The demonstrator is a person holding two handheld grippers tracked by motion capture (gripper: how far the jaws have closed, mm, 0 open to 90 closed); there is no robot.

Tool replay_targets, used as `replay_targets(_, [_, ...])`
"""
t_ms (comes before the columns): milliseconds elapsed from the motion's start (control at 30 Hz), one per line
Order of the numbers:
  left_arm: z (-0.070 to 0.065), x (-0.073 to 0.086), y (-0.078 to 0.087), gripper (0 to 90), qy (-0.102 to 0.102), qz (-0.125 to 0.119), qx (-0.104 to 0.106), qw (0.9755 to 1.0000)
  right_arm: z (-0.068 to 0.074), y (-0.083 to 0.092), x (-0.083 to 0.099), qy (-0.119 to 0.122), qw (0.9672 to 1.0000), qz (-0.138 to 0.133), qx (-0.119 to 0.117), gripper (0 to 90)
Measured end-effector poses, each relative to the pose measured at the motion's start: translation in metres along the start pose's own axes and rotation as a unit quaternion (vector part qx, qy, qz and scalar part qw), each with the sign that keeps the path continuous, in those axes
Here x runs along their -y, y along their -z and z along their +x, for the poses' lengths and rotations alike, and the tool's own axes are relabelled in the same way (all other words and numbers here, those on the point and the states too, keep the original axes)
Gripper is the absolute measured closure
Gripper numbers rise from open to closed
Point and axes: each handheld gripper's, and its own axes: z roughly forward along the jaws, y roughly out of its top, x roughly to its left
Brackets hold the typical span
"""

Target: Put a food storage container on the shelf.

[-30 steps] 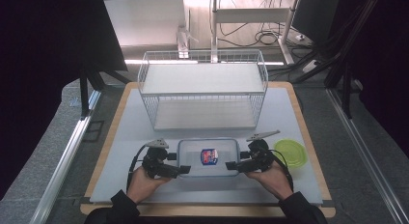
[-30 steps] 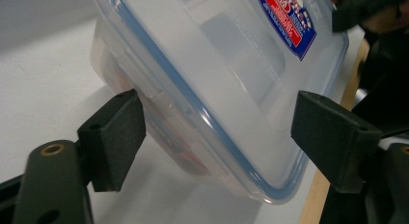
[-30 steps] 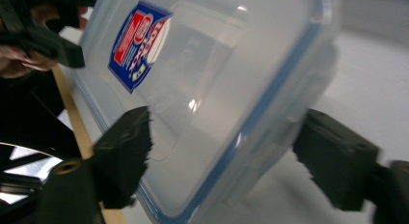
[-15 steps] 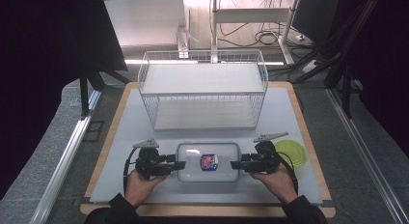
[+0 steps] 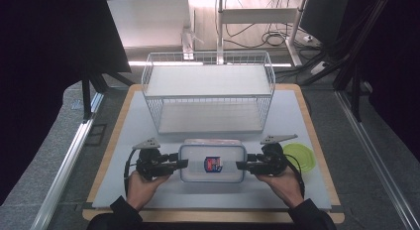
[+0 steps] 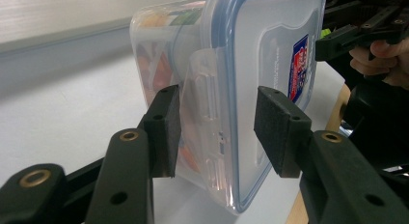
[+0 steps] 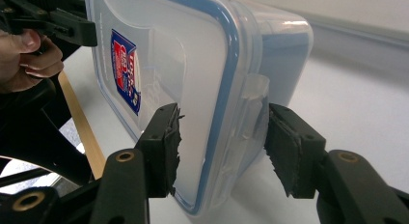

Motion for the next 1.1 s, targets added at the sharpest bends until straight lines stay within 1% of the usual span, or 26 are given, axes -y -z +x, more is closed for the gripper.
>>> replay_targets(33, [0.000,-0.001,0.001,53.4,0.002,-0.001,0.000,1.0000,0.000,0.001,-0.001,0.001,1.0000,-0.003,0.000,48.4])
replay_targets(200, [-0.002,-0.013,0.005,53.6,-0.005,-0.008,-0.002,1.0000,0.000,0.006,-0.010,0.004,0.9997,-0.022,-0.002,48.4])
replay_targets(367, [-0.004,-0.030,0.012,53.6,-0.010,-0.016,-0.005,0.9998,0.002,0.012,-0.023,0.015,0.9991,-0.040,0.001,48.5])
replay_targets(600, [-0.009,-0.060,0.023,53.5,-0.029,-0.029,-0.011,0.9991,0.006,0.024,-0.050,0.031,0.9973,-0.067,0.005,48.4])
replay_targets(800, [-0.010,-0.082,0.031,53.4,-0.035,-0.041,-0.012,0.9985,0.009,0.035,-0.075,0.044,0.9956,-0.082,0.012,48.3])
replay_targets(867, [-0.010,-0.091,0.033,53.4,-0.035,-0.043,-0.013,0.9984,0.009,0.037,-0.082,0.045,0.9953,-0.085,0.013,48.2])
replay_targets(900, [-0.010,-0.094,0.034,53.4,-0.036,-0.045,-0.014,0.9983,0.009,0.040,-0.090,0.048,0.9947,-0.090,0.014,48.1])
replay_targets(933, [-0.010,-0.099,0.036,53.4,-0.039,-0.046,-0.015,0.9981,0.009,0.040,-0.090,0.048,0.9947,-0.090,0.014,48.1])
replay_targets(1100, [-0.010,-0.120,0.042,53.3,-0.043,-0.049,-0.019,0.9977,0.010,0.046,-0.111,0.052,0.9938,-0.097,0.015,47.9])
